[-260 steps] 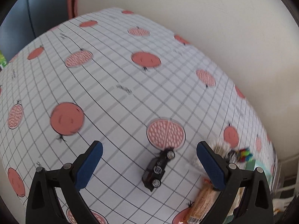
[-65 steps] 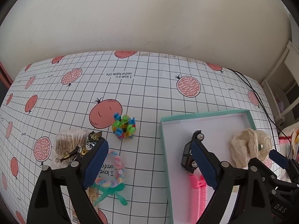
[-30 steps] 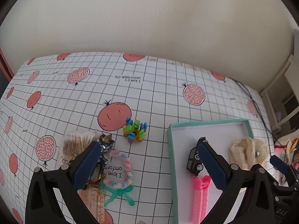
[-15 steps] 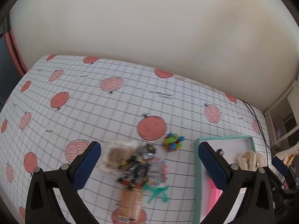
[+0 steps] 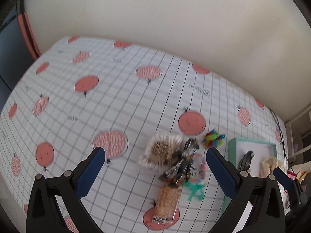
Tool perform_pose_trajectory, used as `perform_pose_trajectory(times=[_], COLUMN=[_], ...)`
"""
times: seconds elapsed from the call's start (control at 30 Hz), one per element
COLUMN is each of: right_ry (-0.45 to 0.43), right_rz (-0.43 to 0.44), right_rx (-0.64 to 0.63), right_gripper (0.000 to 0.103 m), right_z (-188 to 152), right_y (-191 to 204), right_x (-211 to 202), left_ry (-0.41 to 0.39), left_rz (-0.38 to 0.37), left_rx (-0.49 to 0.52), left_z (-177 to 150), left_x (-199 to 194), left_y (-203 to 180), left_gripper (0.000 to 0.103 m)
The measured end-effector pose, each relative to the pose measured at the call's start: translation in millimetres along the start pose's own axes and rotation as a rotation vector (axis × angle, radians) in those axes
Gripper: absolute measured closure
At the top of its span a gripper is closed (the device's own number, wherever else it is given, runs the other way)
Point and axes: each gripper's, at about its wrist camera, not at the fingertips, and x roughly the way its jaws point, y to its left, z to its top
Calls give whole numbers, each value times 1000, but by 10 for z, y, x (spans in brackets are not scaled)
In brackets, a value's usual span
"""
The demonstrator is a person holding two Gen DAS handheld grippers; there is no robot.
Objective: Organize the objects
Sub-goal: 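Move both open tools from the tray to the pile of items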
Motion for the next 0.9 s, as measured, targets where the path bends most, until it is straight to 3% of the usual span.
perform_pose_trajectory(times=[0.47,0.9], right_ry=[175,256], right_rz=[26,45], right_rx=[-54,-85], right_gripper=[6,30], right_z=[-267,-404], right_y=[284,330], right_x=[515,692], left_ry=[146,193], left_rz=[8,6], left_rx=[-66,-104], left_z=[-369,-630], left_x=[305,308], left_y=[211,284], left_gripper=[0,0])
